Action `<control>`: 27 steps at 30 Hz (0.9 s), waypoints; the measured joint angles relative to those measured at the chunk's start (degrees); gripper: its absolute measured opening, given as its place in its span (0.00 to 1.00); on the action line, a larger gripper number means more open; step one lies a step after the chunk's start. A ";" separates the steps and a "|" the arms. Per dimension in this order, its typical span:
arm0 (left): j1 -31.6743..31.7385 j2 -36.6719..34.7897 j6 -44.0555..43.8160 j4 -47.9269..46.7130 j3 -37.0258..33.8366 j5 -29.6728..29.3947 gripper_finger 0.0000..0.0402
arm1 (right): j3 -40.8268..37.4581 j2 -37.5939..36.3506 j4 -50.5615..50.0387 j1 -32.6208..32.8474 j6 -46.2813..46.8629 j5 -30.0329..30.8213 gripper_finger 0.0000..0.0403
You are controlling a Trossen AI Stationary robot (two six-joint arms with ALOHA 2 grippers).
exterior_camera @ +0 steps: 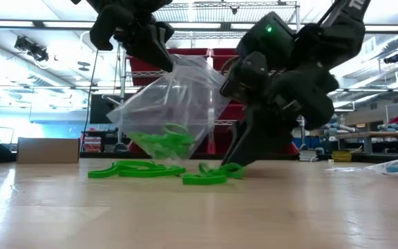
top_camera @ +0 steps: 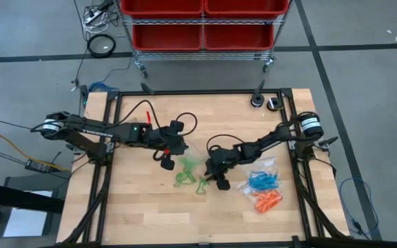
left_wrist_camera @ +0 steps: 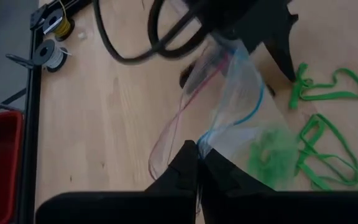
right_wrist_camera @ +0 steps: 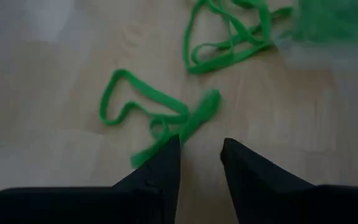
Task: Sort rubber bands
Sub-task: Put the green rubber band into the transparent zip bag
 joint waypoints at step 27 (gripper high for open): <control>-0.01 0.00 0.90 -0.04 0.00 1.16 0.02 | 1.58 4.36 5.52 1.19 -0.23 3.04 0.12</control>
